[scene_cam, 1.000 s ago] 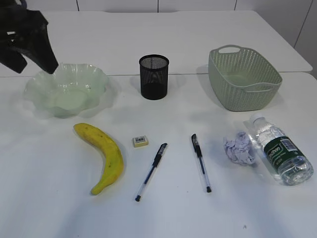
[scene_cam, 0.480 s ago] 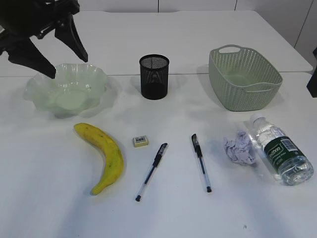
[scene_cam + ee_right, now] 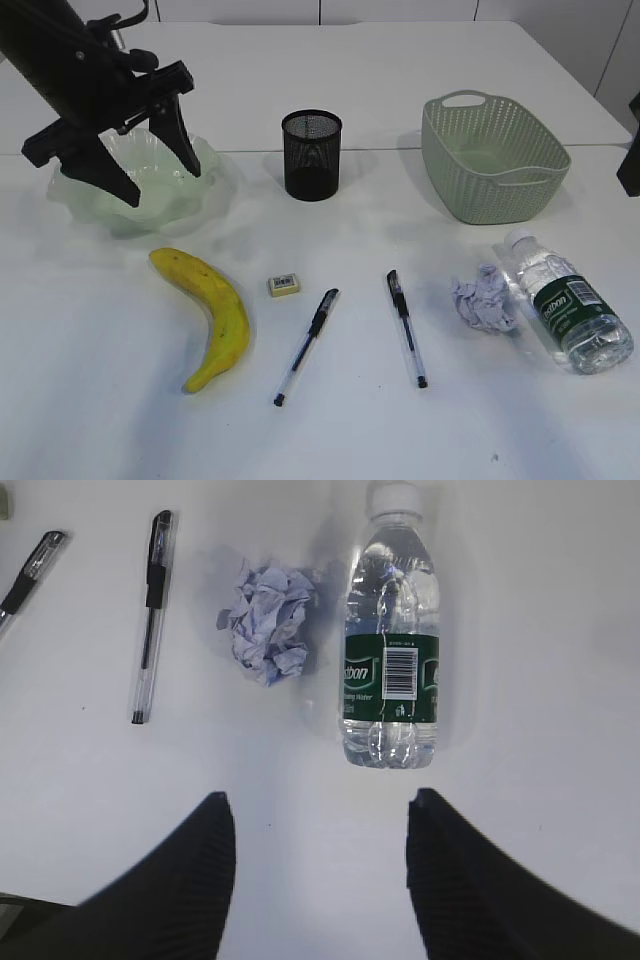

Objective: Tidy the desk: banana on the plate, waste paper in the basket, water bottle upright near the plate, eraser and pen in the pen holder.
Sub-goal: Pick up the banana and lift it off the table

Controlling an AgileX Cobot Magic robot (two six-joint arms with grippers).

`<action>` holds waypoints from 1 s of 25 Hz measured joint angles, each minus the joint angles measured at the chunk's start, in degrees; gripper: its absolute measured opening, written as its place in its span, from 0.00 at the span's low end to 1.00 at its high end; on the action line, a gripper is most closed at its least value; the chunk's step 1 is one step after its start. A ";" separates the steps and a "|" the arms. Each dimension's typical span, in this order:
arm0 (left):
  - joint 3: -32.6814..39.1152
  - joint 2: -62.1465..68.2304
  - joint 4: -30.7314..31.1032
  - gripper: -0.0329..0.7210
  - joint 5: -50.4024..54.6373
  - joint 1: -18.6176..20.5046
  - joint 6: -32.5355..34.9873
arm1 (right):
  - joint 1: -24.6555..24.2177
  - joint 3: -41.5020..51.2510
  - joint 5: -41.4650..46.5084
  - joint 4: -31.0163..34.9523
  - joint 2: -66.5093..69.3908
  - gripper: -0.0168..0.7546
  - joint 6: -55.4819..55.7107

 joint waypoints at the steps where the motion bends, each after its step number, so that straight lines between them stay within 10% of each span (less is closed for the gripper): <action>1: 0.00 0.47 0.00 0.71 -0.29 0.00 -0.10 | 0.00 0.00 0.00 0.00 0.00 0.56 0.00; 25: -0.12 9.21 2.11 0.71 -6.93 -1.70 -5.79 | 0.00 0.00 -0.11 0.03 0.37 0.56 0.00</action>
